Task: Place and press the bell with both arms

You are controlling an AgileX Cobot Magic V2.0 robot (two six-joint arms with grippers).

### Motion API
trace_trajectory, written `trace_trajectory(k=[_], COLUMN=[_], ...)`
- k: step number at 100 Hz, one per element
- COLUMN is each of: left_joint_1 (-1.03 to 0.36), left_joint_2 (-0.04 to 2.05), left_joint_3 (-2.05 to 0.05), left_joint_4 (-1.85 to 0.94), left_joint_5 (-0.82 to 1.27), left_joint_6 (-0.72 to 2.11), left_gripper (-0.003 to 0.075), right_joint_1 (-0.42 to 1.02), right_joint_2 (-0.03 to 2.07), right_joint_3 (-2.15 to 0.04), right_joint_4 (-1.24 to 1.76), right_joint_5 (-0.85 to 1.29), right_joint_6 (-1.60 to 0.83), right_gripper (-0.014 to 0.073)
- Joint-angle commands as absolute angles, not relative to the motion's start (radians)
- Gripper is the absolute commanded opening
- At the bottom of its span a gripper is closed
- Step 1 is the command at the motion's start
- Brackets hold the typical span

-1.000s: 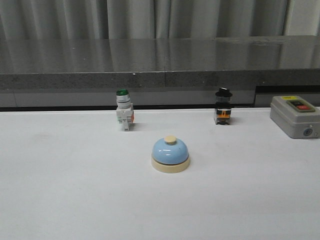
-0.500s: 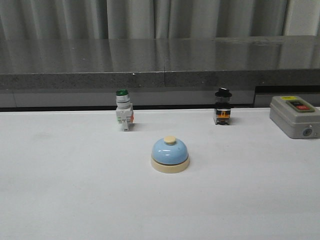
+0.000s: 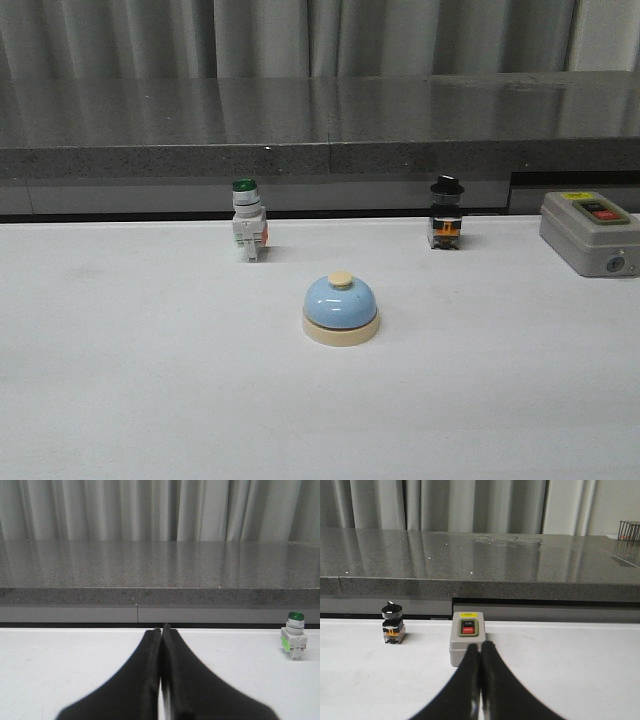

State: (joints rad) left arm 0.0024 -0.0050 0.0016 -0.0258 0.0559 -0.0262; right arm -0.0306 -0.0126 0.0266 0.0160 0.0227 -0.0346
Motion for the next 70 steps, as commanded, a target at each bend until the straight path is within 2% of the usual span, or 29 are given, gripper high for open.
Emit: trace_trajectory(k=[1,53,70], left_joint_1=[0.004,0.004,0.004], left_joint_2=[-0.036,-0.036,-0.036], left_joint_3=[0.043,0.043,0.043], left_joint_4=[-0.035,-0.035,-0.035], left_joint_5=[-0.029,-0.029,-0.029], left_joint_6=[-0.037,-0.037,-0.037], left_gripper=[-0.0020,-0.0020,-0.0020], right_joint_1=[-0.032,-0.032,-0.032], right_joint_2=[-0.026,-0.021,-0.020], right_joint_3=[0.012,-0.006,-0.089], right_joint_4=[0.007,0.007,0.006], right_joint_5=[-0.060,-0.053,0.059], right_joint_6=[-0.039,-0.039,-0.039], right_gripper=[-0.0060,-0.0060,-0.0060])
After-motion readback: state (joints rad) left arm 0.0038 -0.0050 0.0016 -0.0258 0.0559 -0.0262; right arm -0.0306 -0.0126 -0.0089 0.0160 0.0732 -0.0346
